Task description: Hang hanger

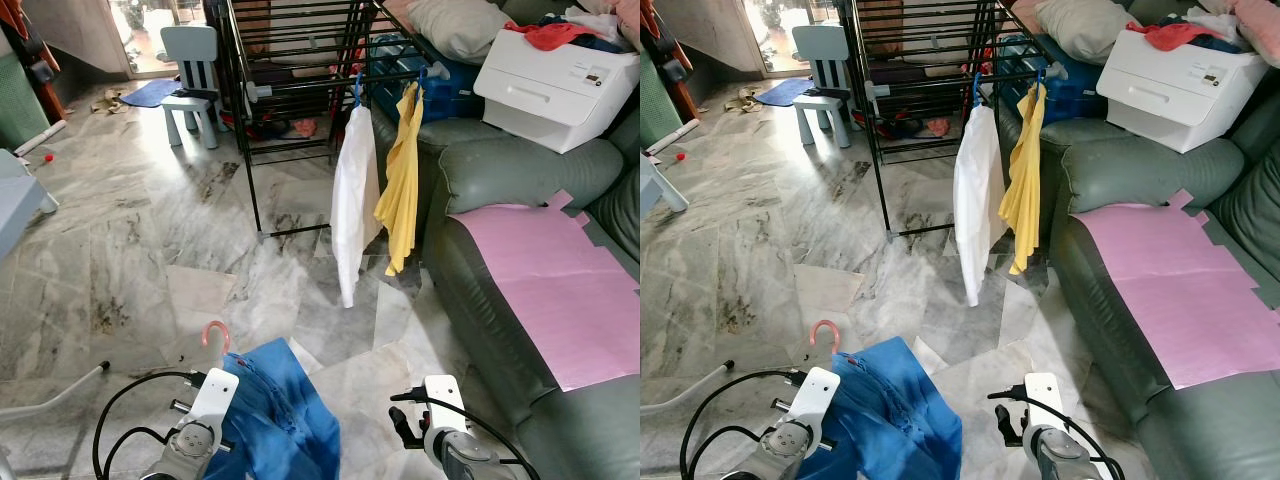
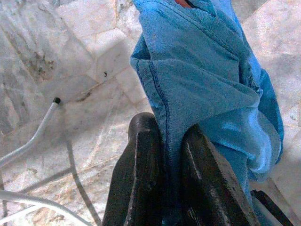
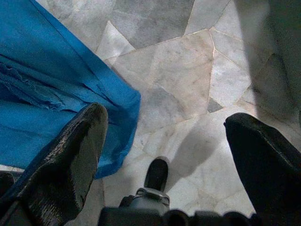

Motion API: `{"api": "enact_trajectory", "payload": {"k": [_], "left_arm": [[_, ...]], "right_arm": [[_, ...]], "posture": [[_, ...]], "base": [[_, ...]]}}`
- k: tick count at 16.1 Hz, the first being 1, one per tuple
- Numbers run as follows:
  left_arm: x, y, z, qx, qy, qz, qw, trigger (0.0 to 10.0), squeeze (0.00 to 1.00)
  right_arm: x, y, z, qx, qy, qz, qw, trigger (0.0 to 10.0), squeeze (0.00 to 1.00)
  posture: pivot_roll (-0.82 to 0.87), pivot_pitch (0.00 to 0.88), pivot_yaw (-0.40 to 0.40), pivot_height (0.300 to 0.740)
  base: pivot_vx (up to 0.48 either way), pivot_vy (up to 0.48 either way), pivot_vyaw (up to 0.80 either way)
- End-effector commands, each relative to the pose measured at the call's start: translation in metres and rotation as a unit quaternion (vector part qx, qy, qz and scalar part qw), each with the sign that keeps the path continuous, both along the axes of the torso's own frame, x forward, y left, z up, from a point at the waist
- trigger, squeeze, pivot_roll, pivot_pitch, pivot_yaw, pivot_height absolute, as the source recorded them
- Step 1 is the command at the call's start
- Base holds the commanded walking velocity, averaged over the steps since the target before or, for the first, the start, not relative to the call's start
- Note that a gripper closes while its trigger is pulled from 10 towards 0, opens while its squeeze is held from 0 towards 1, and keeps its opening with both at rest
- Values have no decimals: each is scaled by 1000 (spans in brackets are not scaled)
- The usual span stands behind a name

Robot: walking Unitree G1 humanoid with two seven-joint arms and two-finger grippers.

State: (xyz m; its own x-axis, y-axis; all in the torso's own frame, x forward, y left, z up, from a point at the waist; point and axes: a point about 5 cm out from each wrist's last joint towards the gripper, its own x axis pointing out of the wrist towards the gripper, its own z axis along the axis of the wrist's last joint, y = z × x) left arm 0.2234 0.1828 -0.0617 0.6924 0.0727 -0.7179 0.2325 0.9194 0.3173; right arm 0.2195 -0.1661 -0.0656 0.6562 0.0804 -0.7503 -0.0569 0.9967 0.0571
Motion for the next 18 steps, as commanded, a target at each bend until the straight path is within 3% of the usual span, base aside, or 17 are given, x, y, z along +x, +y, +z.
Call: {"api": "enact_trajectory", "payload": {"k": [1,12,13,15,18], "left_arm": [[4,3,3,5,-9,0,1000,10000,0],[4,3,3,5,-9,0,1000,10000,0],[-3,5,-2,11,29,-15,999,10000,0],[1,2,-1,-10,40,-5,999,10000,0],[-1,2,-2,-7,44,-8,999,10000,0]], "right_arm": [[3,2,2,1,-3,4,1000,10000,0],[3,2,2,1,-3,4,1000,10000,0],[-7,3,-5,6,21,-2,1000,10000,0],[-11,2,-8,11,32,-21,999,10000,0],[-12,2,-8,7,32,-21,999,10000,0]], "posture": [[-145,0,0,740],[-145,0,0,740],[-103,0,117,740],[-103,0,120,740],[-107,0,122,740]], "base": [[0,0,0],[0,0,0],[0,0,775],[0,0,0],[0,0,0]]}}
